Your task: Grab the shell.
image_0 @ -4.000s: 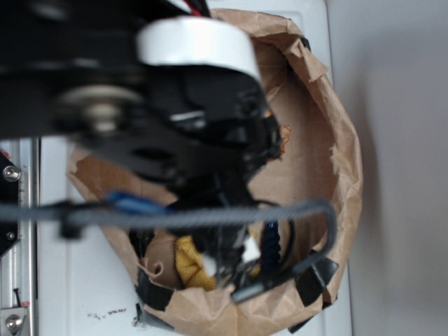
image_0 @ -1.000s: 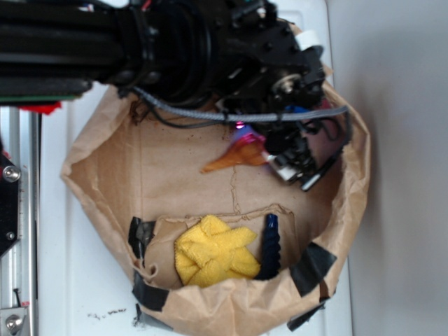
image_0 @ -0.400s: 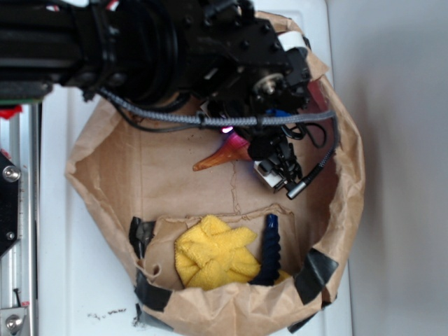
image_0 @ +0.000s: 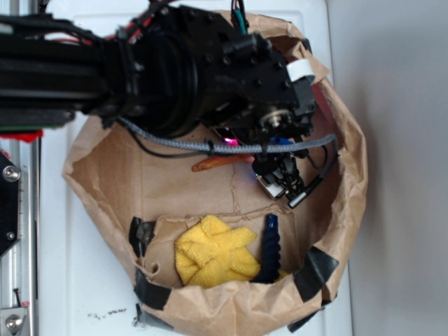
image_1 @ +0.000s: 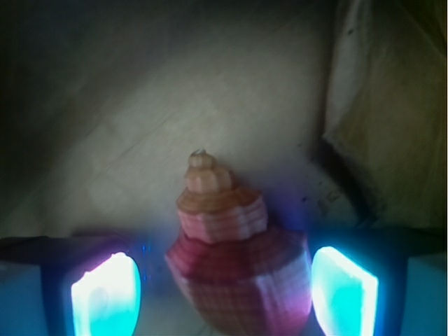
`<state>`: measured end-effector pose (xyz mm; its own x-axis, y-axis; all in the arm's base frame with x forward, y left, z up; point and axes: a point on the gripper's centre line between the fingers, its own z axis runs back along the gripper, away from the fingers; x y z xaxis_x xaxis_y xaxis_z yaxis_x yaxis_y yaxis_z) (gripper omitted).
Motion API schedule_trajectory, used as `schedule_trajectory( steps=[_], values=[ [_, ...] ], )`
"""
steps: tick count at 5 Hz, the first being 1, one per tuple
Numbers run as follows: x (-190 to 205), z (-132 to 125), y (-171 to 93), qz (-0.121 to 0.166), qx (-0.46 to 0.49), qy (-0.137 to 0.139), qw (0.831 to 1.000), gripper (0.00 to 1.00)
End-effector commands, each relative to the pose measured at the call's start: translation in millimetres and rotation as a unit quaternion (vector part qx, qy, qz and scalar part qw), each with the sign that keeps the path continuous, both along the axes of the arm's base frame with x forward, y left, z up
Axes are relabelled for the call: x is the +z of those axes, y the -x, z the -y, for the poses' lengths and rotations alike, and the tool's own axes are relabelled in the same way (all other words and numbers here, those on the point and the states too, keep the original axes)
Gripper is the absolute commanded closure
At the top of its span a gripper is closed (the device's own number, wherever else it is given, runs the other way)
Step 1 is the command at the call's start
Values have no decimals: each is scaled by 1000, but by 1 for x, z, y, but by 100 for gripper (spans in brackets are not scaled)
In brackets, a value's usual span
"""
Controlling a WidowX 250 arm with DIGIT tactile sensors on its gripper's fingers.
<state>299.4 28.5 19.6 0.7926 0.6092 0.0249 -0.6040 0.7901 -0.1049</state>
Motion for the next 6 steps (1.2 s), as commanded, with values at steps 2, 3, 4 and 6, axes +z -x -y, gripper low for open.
schedule_trajectory(
  steps=[2, 3, 4, 6],
  values=[
    [2, 5, -7, 16, 0, -12, 1000, 100],
    [7, 3, -6, 20, -1, -10, 1000, 100],
    [23, 2, 0, 28, -14, -4, 999, 100],
    [95, -3, 26, 17, -57, 17, 998, 100]
  ],
)
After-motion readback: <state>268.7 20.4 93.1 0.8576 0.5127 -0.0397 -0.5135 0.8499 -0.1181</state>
